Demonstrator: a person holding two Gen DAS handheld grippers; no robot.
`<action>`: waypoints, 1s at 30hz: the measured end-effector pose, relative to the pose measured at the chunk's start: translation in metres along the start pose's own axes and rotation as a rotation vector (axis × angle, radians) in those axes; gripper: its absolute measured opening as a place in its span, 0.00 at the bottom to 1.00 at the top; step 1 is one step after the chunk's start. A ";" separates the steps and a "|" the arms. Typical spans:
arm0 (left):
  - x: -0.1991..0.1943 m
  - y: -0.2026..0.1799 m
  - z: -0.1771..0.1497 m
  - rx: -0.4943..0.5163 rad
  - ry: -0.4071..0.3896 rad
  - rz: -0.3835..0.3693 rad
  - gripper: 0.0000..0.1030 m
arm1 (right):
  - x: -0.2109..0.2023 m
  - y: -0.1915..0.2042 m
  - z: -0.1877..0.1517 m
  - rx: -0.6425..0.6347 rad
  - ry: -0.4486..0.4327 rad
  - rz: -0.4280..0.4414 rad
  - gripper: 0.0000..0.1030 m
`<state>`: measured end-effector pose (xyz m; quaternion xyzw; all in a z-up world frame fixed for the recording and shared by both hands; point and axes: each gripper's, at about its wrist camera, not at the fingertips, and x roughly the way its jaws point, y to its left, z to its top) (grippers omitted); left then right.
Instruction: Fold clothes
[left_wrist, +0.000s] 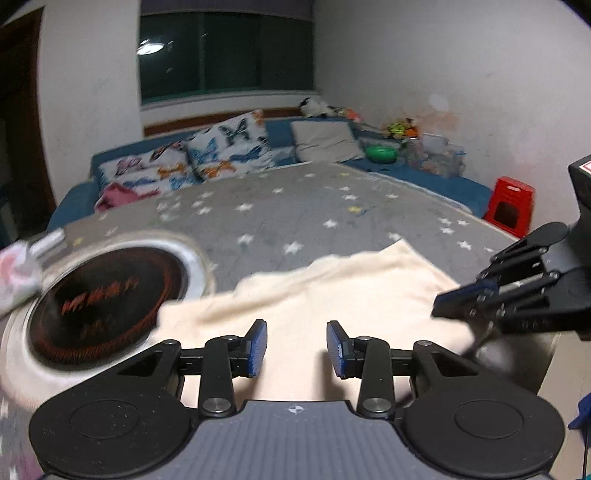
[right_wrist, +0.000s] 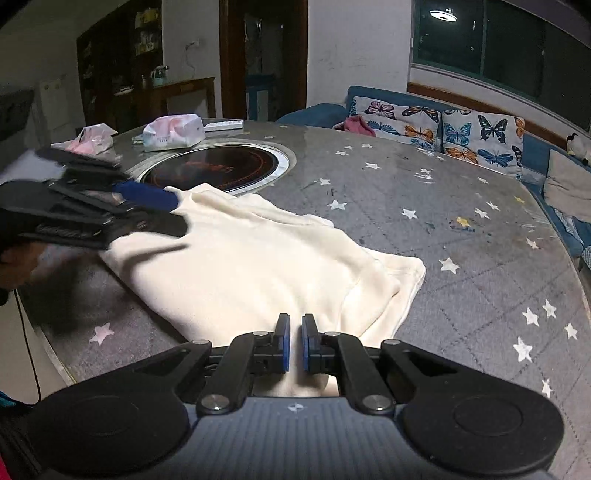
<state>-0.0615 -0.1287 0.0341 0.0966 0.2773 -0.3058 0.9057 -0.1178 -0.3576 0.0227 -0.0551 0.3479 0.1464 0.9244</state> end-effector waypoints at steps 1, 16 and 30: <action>-0.001 0.003 -0.004 -0.017 0.009 0.009 0.35 | 0.000 0.000 0.000 0.000 0.001 0.000 0.05; 0.003 0.033 -0.009 -0.107 0.014 0.074 0.31 | -0.003 0.001 0.013 -0.034 0.006 0.003 0.05; 0.011 0.043 -0.004 -0.162 0.020 0.126 0.31 | 0.050 -0.018 0.060 -0.036 -0.002 -0.003 0.06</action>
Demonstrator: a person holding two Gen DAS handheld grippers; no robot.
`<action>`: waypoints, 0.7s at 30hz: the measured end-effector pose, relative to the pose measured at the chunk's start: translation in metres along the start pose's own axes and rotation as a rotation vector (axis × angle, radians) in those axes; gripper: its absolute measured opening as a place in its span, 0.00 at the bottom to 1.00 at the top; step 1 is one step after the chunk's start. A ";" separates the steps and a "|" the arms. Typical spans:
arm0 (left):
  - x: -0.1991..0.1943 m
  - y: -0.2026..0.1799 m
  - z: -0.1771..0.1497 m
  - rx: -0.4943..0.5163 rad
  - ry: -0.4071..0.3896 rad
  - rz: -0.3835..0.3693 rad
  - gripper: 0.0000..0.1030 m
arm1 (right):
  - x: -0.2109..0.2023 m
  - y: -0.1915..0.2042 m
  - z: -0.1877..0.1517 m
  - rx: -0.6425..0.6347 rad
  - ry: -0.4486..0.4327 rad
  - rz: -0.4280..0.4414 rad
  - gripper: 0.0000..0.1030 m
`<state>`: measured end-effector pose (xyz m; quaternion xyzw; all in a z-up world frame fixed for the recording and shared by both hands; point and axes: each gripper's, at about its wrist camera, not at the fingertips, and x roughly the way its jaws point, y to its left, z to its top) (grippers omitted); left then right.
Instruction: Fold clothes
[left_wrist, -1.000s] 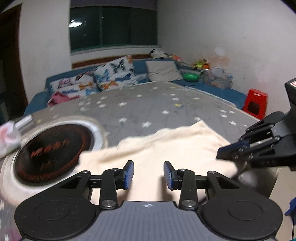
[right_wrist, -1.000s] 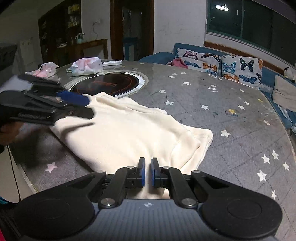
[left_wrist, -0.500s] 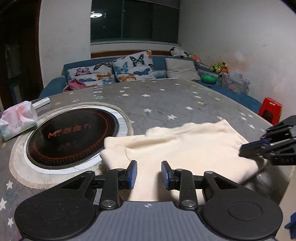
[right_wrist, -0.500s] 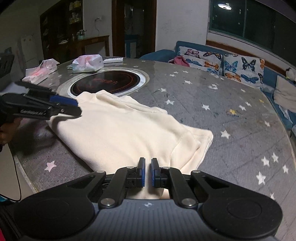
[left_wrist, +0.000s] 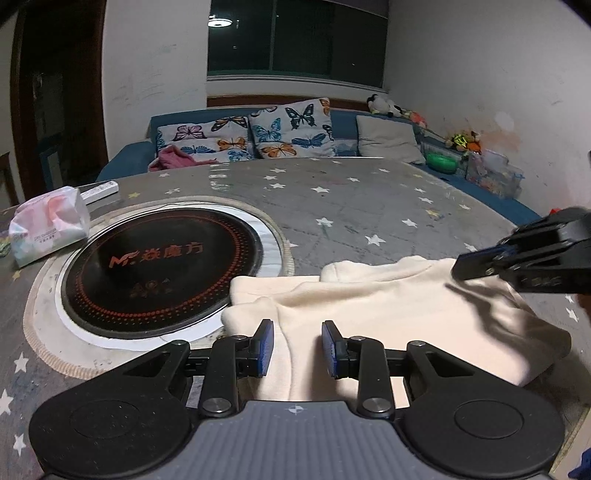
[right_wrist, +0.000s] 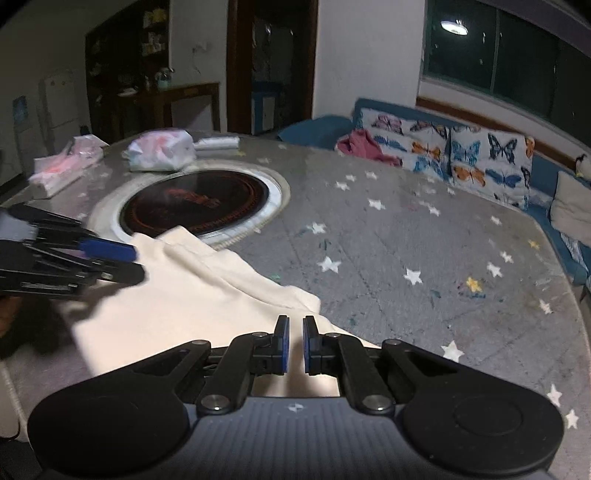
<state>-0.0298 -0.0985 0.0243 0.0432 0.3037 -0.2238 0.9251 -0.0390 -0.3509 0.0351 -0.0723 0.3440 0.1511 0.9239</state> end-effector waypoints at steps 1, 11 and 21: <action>-0.001 0.001 0.000 -0.005 -0.002 0.000 0.31 | 0.007 -0.002 -0.001 0.002 0.018 -0.006 0.06; -0.012 0.005 0.002 -0.046 -0.035 -0.004 0.31 | 0.008 -0.001 0.004 -0.010 0.031 -0.026 0.06; -0.016 -0.002 0.001 -0.013 -0.029 -0.002 0.31 | 0.026 0.032 0.014 -0.081 0.042 0.055 0.11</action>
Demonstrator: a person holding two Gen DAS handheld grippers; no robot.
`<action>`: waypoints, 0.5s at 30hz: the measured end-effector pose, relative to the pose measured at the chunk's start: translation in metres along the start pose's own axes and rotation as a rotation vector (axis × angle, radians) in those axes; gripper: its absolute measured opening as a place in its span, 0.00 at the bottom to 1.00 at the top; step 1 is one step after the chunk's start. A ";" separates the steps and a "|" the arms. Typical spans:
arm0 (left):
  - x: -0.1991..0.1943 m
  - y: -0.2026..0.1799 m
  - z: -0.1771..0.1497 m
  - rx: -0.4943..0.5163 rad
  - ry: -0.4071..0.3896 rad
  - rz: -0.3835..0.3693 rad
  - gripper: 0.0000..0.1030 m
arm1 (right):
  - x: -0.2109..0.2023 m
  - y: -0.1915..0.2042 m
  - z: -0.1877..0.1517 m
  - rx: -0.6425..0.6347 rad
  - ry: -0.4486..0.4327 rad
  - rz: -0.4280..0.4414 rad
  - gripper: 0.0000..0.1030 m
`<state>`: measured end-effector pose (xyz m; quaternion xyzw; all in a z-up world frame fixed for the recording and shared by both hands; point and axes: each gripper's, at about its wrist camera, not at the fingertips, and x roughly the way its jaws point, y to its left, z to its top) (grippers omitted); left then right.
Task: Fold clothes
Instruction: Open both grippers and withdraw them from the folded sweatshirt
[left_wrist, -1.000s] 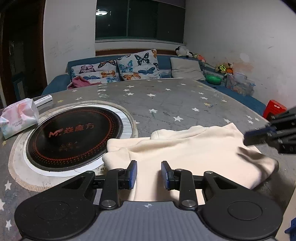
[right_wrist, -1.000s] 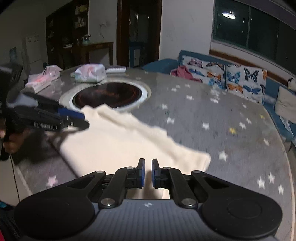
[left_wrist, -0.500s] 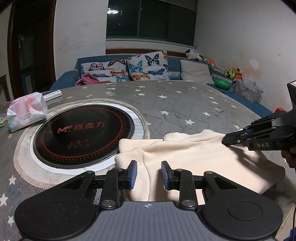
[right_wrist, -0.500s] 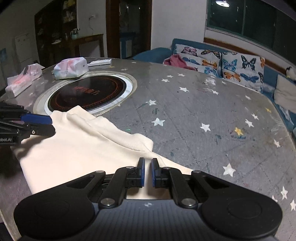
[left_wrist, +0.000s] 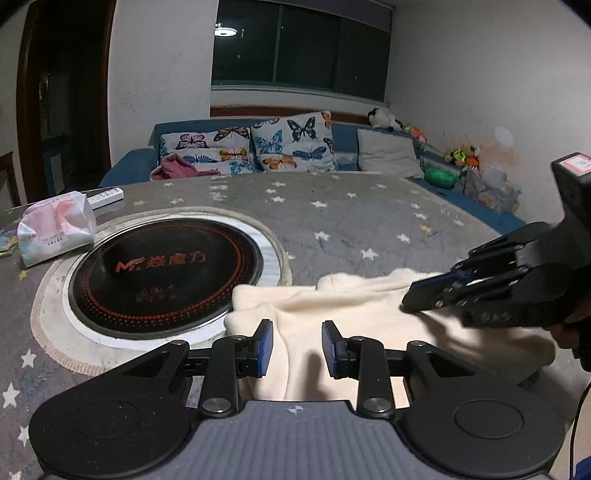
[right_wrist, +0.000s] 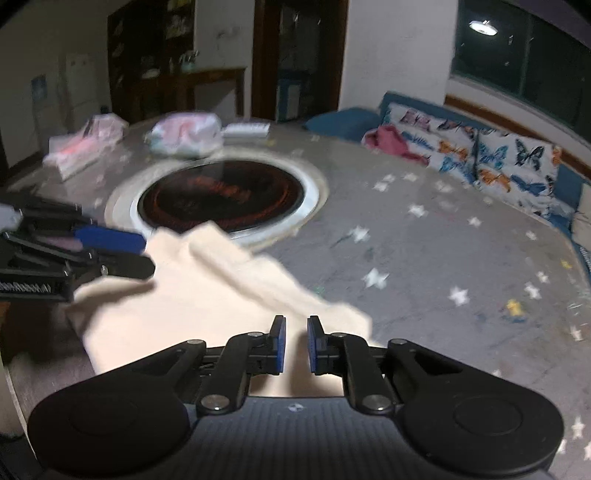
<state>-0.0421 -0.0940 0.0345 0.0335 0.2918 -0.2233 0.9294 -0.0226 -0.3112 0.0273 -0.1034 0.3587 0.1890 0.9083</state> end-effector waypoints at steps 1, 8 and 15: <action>0.001 0.000 -0.001 0.005 0.007 0.004 0.31 | 0.001 0.001 0.000 0.002 0.003 0.000 0.11; 0.005 0.004 -0.008 0.008 0.028 0.011 0.31 | -0.016 -0.001 0.002 0.025 -0.036 -0.003 0.13; 0.005 0.006 -0.012 0.017 0.032 0.005 0.31 | -0.042 0.022 -0.007 -0.027 -0.048 0.041 0.15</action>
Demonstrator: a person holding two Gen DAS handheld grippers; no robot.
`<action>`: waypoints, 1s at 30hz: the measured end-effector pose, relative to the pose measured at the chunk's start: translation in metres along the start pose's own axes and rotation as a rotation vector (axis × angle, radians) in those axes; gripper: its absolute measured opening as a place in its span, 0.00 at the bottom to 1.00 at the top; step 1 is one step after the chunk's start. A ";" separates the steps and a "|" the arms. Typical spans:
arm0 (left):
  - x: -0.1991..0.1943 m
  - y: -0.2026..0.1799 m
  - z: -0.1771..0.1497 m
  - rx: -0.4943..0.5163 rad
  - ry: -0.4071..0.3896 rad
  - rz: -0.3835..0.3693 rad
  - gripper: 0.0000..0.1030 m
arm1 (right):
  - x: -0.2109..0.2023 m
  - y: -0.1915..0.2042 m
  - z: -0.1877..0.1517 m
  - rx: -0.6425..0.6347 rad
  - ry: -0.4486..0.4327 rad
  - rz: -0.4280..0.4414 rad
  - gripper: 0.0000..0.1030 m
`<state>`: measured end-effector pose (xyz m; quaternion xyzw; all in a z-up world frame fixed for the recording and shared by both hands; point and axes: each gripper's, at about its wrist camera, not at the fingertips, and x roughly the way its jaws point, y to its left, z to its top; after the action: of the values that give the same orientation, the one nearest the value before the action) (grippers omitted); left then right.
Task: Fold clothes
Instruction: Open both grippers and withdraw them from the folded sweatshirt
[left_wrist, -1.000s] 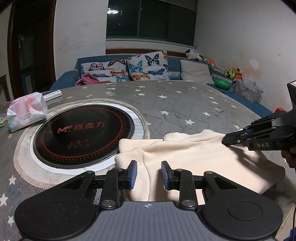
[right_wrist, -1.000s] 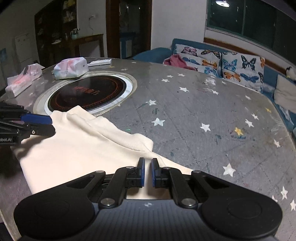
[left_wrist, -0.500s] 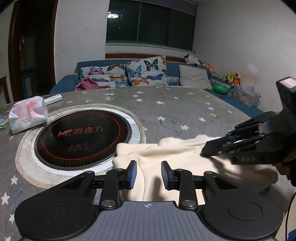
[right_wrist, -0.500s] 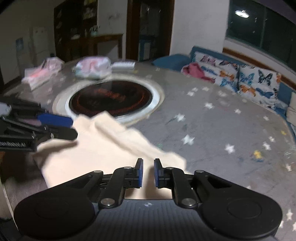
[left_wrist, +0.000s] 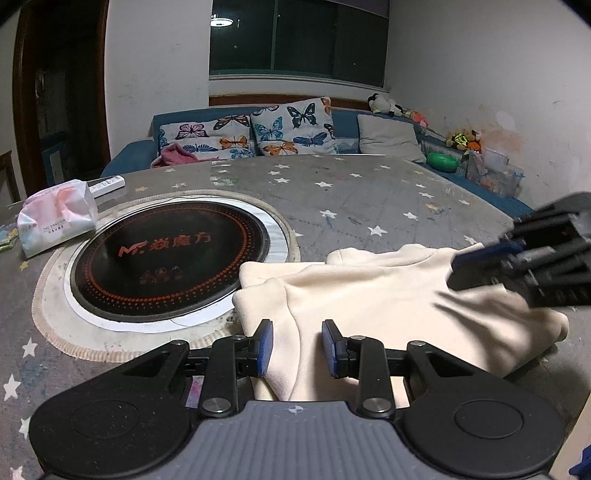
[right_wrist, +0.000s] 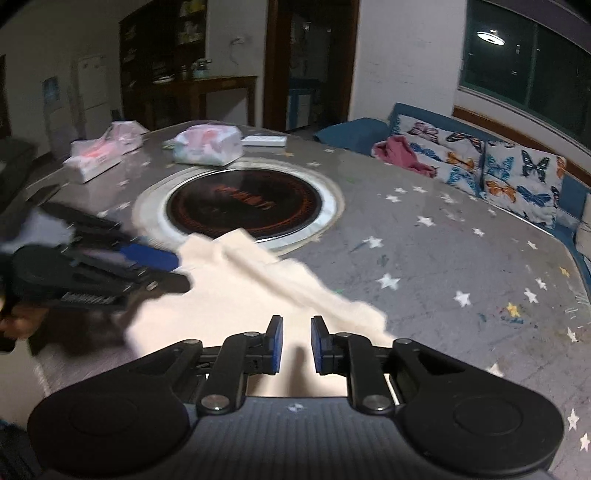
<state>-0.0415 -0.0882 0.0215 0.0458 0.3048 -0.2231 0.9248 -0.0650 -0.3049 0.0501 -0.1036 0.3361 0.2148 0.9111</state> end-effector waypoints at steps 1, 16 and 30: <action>-0.001 0.001 0.000 -0.003 -0.003 0.000 0.31 | -0.001 0.005 -0.003 -0.009 0.002 0.008 0.15; -0.022 0.005 -0.001 0.004 -0.026 -0.012 0.30 | -0.017 0.038 -0.023 -0.071 -0.001 0.027 0.15; -0.023 -0.023 -0.020 0.122 -0.009 -0.071 0.30 | -0.017 0.060 -0.032 -0.025 -0.028 0.074 0.16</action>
<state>-0.0791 -0.0952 0.0199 0.0903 0.2880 -0.2740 0.9132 -0.1220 -0.2677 0.0344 -0.0994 0.3242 0.2540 0.9058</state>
